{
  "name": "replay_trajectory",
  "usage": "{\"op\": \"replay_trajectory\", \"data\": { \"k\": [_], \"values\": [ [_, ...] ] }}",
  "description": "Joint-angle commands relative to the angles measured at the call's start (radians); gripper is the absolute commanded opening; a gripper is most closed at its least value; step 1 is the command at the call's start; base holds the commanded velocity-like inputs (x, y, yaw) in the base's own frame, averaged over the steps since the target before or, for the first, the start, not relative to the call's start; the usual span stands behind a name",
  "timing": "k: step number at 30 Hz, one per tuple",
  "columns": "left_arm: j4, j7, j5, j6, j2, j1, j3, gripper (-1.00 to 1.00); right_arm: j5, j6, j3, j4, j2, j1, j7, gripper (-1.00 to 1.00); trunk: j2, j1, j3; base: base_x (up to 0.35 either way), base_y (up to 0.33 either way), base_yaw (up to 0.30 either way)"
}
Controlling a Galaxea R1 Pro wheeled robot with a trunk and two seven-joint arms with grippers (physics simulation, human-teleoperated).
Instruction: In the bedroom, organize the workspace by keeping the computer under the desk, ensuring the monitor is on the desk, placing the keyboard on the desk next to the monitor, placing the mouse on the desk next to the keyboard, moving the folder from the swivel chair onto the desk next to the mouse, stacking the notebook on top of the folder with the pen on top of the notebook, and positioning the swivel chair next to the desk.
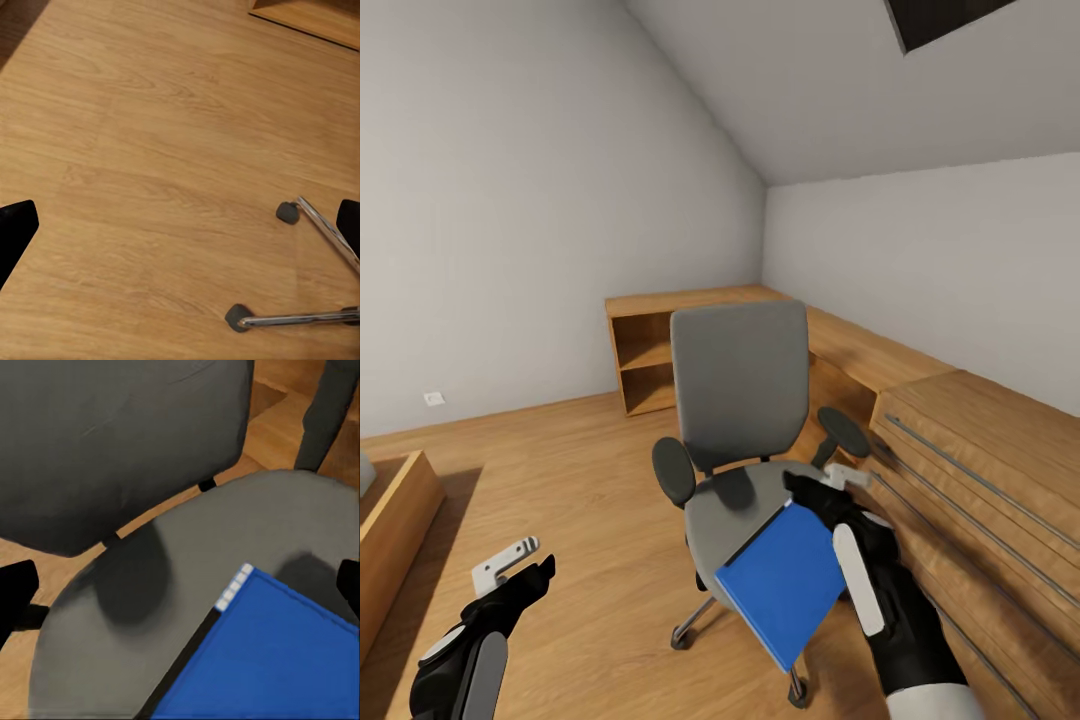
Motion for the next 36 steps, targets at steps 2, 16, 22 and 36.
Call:
{"op": "replay_trajectory", "data": {
  "k": [2,16,22,36],
  "values": [
    [-0.001,0.007,0.011,0.004,-0.001,-0.001,0.001,1.00,-0.090,0.025,-0.001,-0.020,-0.001,0.009,-0.008,1.00,0.000,0.000,-0.001,0.000,0.000,0.000],
    [0.000,0.005,0.011,0.004,-0.001,-0.001,0.001,1.00,-0.366,0.046,-0.090,-0.061,-0.022,0.032,-0.008,1.00,0.000,0.000,0.000,-0.154,0.044,-0.073],
    [0.000,0.005,0.011,0.004,-0.001,-0.001,0.001,1.00,-0.365,0.041,-0.108,-0.058,-0.021,0.032,-0.008,1.00,0.000,0.000,-0.003,-0.329,0.138,-0.244],
    [-0.007,0.008,0.014,0.002,-0.002,-0.001,0.001,1.00,-0.365,0.038,-0.113,-0.054,-0.023,0.032,-0.003,1.00,-0.014,0.008,-0.014,-0.219,0.053,-0.022]
  ]
}}
